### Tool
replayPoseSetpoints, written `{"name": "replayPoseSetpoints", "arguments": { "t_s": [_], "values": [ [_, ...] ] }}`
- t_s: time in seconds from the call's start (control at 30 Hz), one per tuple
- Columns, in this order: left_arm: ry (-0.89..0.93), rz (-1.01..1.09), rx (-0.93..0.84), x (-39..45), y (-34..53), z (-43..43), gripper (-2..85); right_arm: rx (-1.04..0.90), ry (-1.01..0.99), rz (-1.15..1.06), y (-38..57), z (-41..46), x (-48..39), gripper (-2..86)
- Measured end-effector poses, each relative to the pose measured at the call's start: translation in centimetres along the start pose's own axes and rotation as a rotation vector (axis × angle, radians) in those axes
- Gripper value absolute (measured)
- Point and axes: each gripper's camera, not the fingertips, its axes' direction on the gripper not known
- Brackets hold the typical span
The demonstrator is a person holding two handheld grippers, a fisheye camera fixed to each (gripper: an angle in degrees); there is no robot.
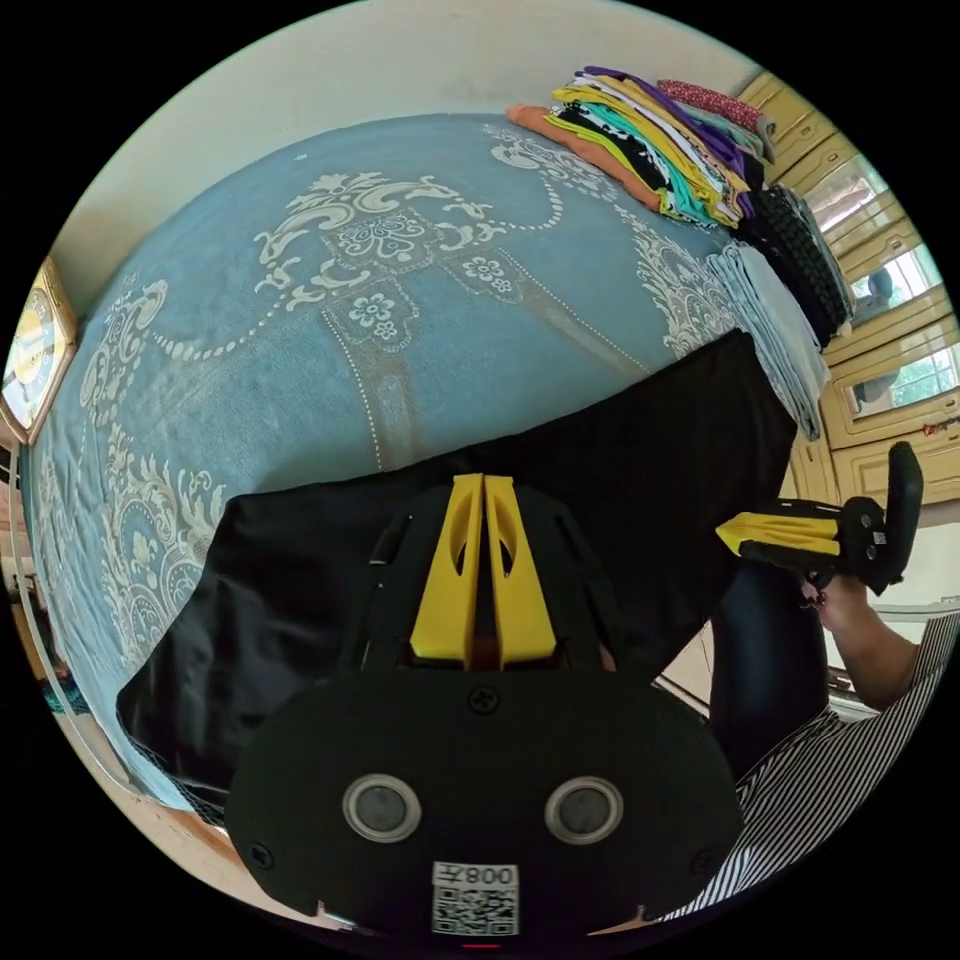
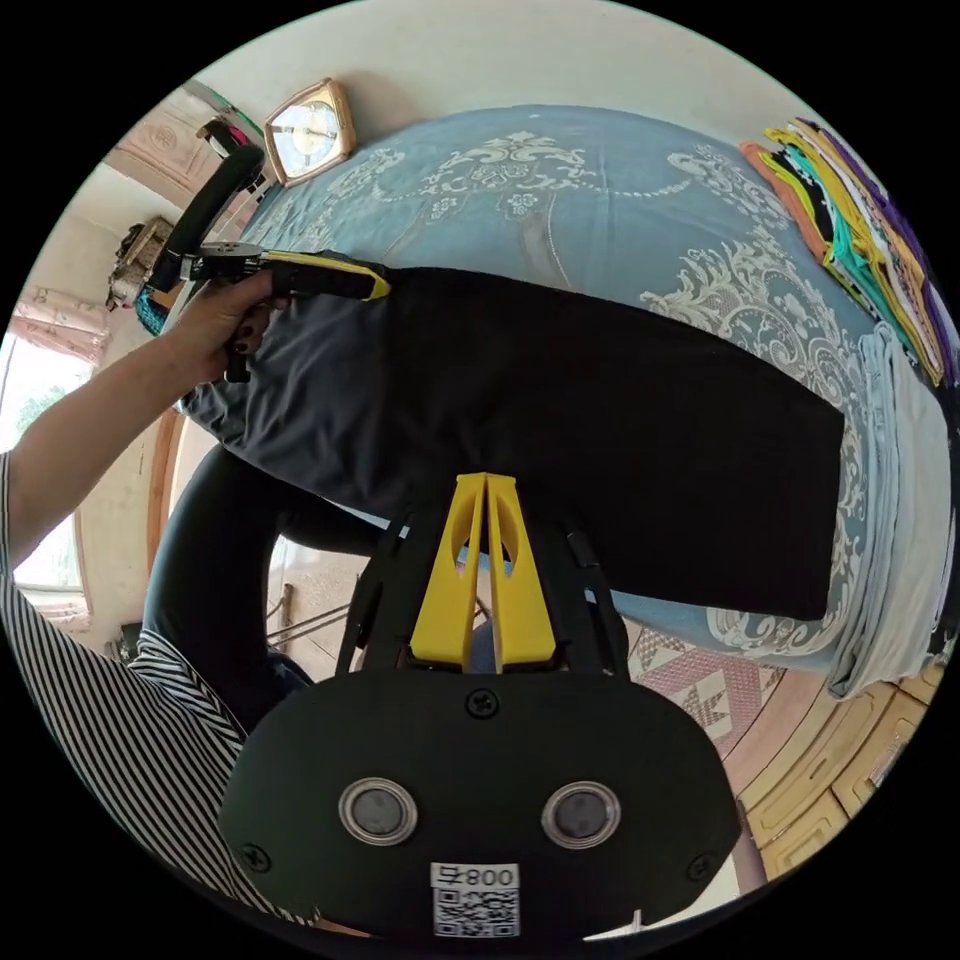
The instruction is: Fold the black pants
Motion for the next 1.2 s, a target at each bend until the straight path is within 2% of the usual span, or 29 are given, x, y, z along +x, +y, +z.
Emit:
{"name": "replayPoseSetpoints", "arguments": {
  "t_s": [0.17, 0.33, 0.43, 0.57, 0.9, 1.1, 1.2],
  "values": [
    [0.151, 0.102, 0.131, 2.4, -1.1, 2.1, 1.7, 0.147, -0.103, 0.167, 3.6, -4.5, 4.9, 0.8],
    [0.259, 0.333, 0.076, 8.7, -6.5, 8.4, 6.2, 0.31, 0.002, 0.449, 9.8, -8.4, 12.0, 3.7],
    [0.265, 0.454, 0.031, 13.4, -10.2, 13.0, 7.1, 0.321, 0.054, 0.535, 11.9, -9.5, 14.6, 5.7],
    [0.239, 0.57, -0.009, 18.8, -13.7, 18.7, 7.6, 0.303, 0.181, 0.577, 13.0, -9.8, 15.8, 6.2],
    [0.074, 0.692, -0.057, 25.5, -18.4, 30.1, 6.1, 0.282, 0.172, 0.528, 13.3, -8.6, 15.8, 5.1],
    [0.062, 0.709, -0.028, 26.3, -18.4, 32.8, 2.0, 0.27, 0.206, 0.484, 13.7, -8.6, 15.4, 2.6],
    [0.072, 0.716, 0.019, 26.8, -18.7, 33.0, 1.5, 0.329, 0.189, 0.475, 14.6, -10.1, 15.3, 1.7]
  ]
}}
